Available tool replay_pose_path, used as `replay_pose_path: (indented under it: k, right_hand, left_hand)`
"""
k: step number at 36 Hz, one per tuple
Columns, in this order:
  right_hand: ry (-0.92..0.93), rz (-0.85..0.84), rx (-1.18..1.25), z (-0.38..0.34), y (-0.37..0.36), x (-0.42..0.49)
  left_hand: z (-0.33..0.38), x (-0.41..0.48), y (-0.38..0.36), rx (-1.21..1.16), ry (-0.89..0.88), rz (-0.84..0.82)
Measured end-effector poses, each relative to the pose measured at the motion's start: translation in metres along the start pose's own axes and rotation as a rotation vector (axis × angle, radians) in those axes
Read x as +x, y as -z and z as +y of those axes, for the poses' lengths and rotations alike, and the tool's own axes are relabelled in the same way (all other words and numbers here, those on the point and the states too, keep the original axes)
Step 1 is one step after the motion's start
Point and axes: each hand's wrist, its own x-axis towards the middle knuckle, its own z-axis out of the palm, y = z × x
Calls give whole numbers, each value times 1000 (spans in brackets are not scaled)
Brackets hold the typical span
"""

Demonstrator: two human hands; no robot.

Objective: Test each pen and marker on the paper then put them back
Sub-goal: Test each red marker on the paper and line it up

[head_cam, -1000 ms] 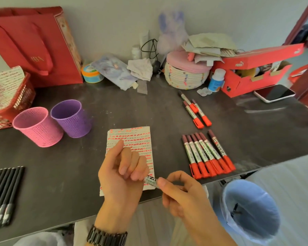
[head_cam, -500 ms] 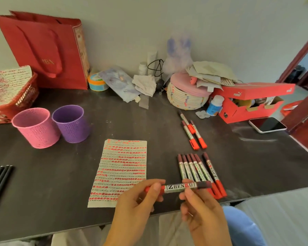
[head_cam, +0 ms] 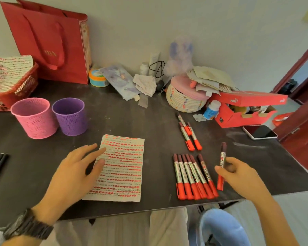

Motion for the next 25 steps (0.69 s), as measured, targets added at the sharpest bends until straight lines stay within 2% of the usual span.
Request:
replay_pose_path:
  k: [4, 7, 18, 25]
  right_hand:
    - [7, -133, -165, 3, -2, 12]
    - [25, -191, -196, 3, -9, 13]
    - [-7, -157, -124, 3, -21, 7]
    - [8, -65, -191, -5, -27, 12]
  left_hand:
    - [-22, 2, -11, 125, 9, -78]
    - [-29, 0, -19, 149, 8, -88]
    - [-37, 2, -23, 153, -3, -89]
    - [-35, 1, -24, 163, 8, -76]
